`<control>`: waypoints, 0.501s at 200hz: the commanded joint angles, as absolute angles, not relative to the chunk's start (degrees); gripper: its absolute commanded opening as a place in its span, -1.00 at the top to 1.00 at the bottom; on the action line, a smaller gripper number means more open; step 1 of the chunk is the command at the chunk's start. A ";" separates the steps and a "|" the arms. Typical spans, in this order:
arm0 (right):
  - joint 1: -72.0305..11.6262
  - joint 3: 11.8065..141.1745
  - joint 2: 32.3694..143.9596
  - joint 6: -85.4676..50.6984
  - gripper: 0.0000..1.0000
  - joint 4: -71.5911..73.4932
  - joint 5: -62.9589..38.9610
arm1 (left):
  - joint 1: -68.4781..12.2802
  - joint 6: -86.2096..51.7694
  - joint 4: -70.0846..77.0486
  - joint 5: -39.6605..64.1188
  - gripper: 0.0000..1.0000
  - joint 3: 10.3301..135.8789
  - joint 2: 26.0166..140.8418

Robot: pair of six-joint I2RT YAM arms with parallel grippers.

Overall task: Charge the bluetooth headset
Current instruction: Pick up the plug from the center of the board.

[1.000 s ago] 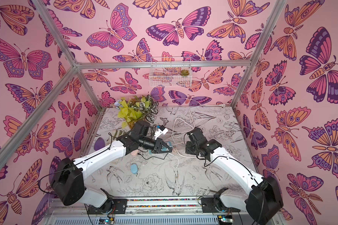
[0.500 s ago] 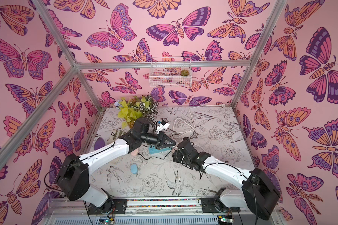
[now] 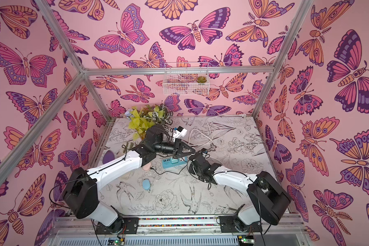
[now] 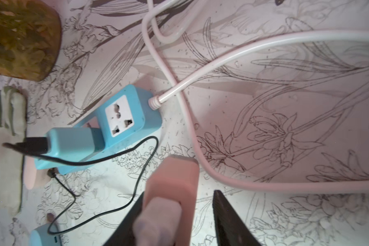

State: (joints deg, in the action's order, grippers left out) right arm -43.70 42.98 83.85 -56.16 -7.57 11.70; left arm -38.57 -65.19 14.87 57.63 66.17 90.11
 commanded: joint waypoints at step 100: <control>-43.57 50.62 81.85 -42.90 0.49 -16.88 18.86 | -38.35 -67.62 20.30 59.24 1.00 64.14 89.98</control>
